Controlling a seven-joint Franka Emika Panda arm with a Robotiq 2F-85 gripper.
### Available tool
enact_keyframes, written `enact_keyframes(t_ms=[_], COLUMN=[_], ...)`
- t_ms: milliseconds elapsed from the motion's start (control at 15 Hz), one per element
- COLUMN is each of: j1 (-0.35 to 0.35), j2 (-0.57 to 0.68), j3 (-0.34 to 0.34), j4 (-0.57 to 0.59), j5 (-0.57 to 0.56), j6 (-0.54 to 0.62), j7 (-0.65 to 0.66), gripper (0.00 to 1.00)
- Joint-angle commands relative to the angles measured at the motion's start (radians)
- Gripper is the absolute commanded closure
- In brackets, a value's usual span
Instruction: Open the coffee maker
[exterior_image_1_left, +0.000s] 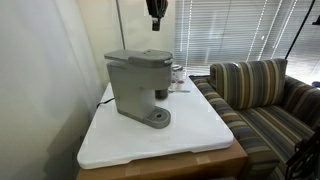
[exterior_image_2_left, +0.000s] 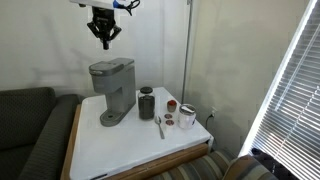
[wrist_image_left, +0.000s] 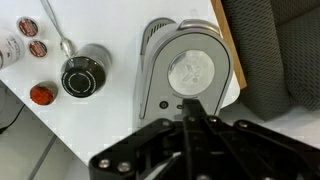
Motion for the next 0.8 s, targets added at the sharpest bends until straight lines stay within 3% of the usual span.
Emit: enact_keyframes(t_ms=[0,733], j1=[-0.004,0.010], j2=[0.007,0.030], j3=[0.012,0.003], j4=[0.000,-0.072], j5=[-0.005,0.009], j6=[-0.003,0.085], j7=[0.013,0.151], gripper=[1.00,1.00])
